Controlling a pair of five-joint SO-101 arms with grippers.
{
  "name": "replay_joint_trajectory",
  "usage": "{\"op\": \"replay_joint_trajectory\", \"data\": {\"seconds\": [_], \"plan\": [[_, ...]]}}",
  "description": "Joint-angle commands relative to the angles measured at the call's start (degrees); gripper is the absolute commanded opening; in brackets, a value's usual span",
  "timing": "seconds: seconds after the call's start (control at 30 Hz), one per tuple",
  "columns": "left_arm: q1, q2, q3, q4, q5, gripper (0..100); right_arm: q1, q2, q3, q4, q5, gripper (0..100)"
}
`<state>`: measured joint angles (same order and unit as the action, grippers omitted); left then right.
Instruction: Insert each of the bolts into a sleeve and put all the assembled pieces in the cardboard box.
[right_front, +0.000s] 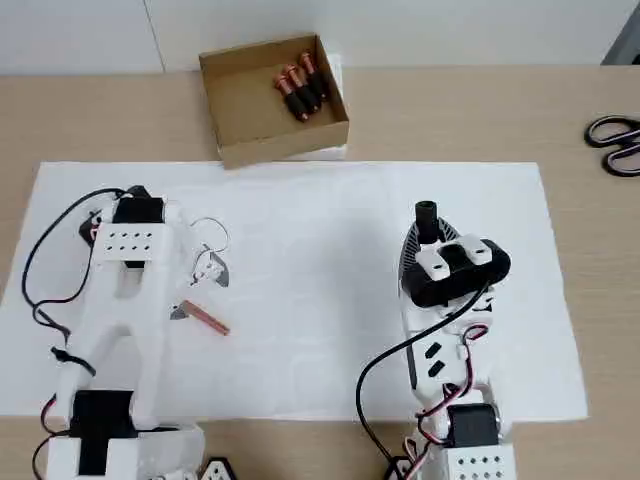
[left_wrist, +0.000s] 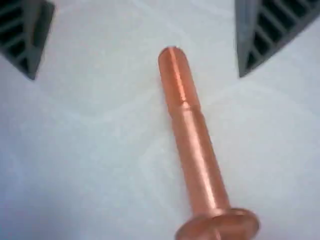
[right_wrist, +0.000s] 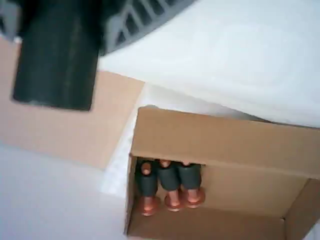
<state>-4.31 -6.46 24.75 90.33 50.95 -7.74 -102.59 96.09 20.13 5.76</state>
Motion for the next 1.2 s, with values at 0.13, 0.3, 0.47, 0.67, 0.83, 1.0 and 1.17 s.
{"op": "replay_joint_trajectory", "data": {"seconds": [0.13, 0.3, 0.47, 0.67, 0.83, 1.0, 1.17], "plan": [[-5.5, 6.2, 0.7, -2.1, 0.3, 25, 0.4, -0.9, 0.4, 0.4, 0.4, 0.4], [-8.7, 12.5, -4.9, -3.6, 0.4, 25, 0.4, -0.9, 0.4, 0.4, 0.4, 0.4], [-6.5, 18.1, -5.5, -4.7, 0.4, 25, 0.4, -0.9, 0.4, 0.4, 0.4, 0.4], [-5.4, 22.5, -5.5, -4.9, 0.4, 23, 0.4, -0.9, 0.4, 0.4, 0.4, 0.4], [-4.7, 22.6, -5.5, -4.6, 0.1, 0, 0.4, -0.9, 0.4, 0.4, 0.4, 0.4], [-4.1, 22.6, -5.6, -4.7, 0.3, 1, 0.4, -0.9, 0.4, 0.4, 0.4, 0.4], [-4.1, 22.6, -10.9, -4.5, 0.3, 1, 0.4, -0.9, 0.4, 0.4, 0.4, 0.4]]}}
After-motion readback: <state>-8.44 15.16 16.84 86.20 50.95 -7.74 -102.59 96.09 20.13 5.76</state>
